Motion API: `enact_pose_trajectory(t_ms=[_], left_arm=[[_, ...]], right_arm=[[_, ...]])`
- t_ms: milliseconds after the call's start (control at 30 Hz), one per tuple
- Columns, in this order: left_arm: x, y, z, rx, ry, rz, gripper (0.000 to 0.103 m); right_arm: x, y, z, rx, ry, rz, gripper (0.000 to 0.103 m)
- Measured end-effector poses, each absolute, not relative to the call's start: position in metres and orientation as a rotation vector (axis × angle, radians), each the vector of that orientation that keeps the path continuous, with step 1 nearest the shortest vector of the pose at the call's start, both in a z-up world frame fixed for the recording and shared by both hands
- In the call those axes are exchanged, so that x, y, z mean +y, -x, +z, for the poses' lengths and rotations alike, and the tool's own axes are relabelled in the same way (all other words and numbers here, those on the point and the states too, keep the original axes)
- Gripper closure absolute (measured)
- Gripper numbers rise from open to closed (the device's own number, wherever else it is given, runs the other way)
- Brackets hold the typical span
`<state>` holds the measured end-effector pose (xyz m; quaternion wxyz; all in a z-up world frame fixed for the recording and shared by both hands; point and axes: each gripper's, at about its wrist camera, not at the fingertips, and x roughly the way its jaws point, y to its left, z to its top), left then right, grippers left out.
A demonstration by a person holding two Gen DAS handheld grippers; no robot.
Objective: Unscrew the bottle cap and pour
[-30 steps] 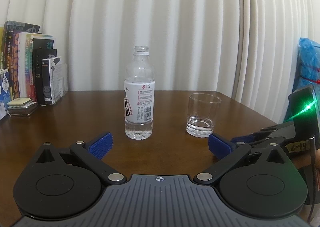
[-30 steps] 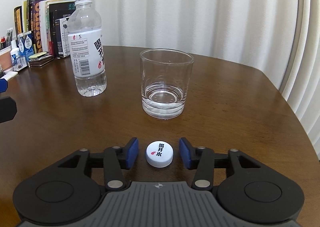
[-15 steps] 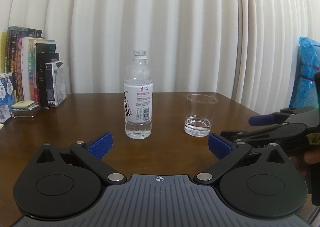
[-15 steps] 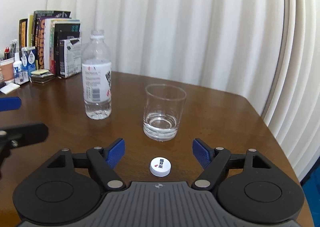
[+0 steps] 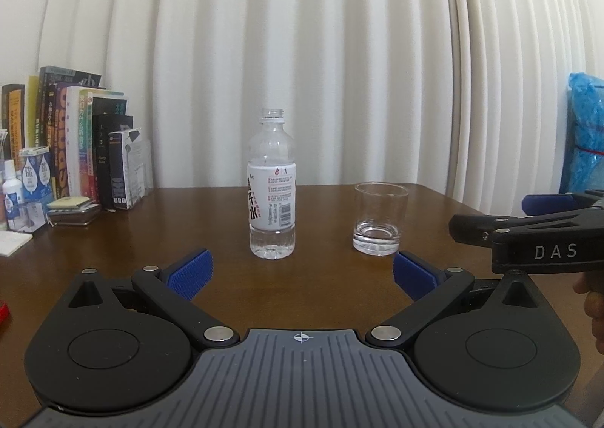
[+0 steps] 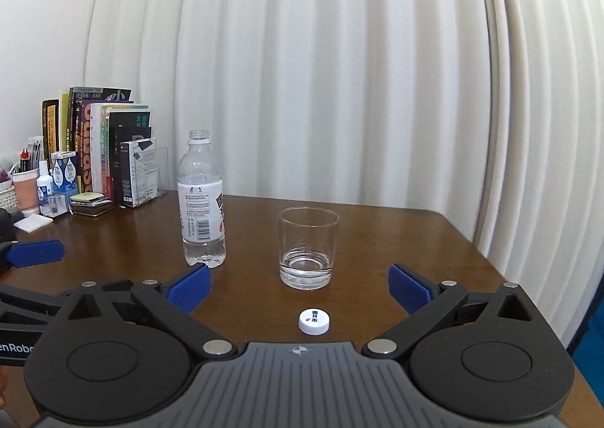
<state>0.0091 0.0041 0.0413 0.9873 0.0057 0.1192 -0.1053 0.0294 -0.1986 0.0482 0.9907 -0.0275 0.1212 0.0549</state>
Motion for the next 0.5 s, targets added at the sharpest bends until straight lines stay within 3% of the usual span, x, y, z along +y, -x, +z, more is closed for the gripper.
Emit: enact_pose_trajectory(t_ms=[500], left_arm=[[0.009, 0.014, 0.018, 0.174, 0.01, -0.153, 0.0]], right_arm=[[-0.197, 0.006, 0.016, 0.197, 0.02, 0.055, 0.0]])
